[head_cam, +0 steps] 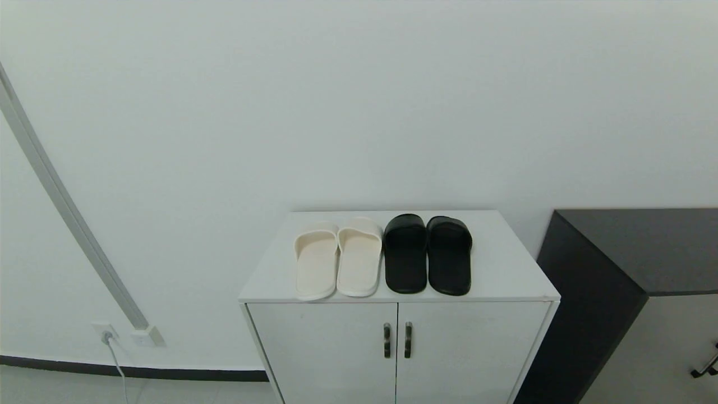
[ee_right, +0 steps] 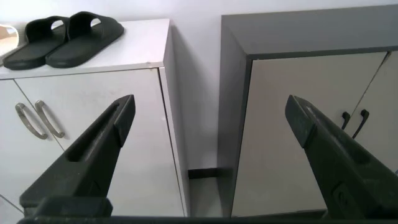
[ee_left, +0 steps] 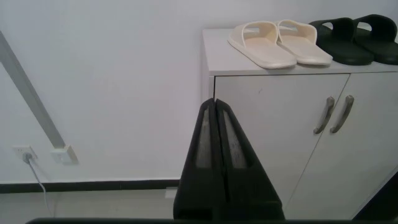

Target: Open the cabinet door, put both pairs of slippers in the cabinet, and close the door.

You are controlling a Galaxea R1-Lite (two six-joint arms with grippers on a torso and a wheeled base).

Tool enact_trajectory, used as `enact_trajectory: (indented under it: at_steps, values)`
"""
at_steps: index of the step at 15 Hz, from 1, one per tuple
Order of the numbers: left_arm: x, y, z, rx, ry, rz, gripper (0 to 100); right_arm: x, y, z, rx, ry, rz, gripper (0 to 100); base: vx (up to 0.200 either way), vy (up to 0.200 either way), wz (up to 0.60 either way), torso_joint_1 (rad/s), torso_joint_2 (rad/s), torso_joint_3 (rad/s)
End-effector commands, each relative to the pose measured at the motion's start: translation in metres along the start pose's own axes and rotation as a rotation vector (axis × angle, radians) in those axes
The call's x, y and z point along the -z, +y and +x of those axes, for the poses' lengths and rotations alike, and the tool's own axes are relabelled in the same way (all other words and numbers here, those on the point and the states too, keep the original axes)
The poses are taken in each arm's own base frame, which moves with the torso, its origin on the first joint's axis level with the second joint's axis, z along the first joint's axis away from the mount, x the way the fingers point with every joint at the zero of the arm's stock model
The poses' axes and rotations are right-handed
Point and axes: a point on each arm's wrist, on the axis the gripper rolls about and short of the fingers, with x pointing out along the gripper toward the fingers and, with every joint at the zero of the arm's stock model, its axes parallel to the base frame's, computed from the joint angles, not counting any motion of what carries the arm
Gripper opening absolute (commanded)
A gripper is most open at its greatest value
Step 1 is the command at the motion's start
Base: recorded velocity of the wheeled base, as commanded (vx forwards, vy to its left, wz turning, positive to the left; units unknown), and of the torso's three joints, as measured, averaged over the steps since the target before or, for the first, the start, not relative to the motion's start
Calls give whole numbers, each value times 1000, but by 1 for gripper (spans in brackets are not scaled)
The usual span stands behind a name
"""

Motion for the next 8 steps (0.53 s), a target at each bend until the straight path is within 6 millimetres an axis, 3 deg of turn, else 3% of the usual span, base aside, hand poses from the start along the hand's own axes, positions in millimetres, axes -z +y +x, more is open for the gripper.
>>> enact_trajectory:
  at_steps: [1, 7, 8]
  values:
    - [0, 0, 0, -1, 2, 0, 0, 0, 0, 0, 2, 0, 1, 100, 0, 0, 0, 0, 0, 0]
    - [0, 0, 0, -1, 2, 0, 0, 0, 0, 0, -1, 0, -10, 100, 0, 0, 0, 0, 0, 0]
    - [0, 0, 0, -1, 2, 1, 0, -13, 0, -2, -4, -33, 7, 100, 0, 0, 0, 0, 0, 0]
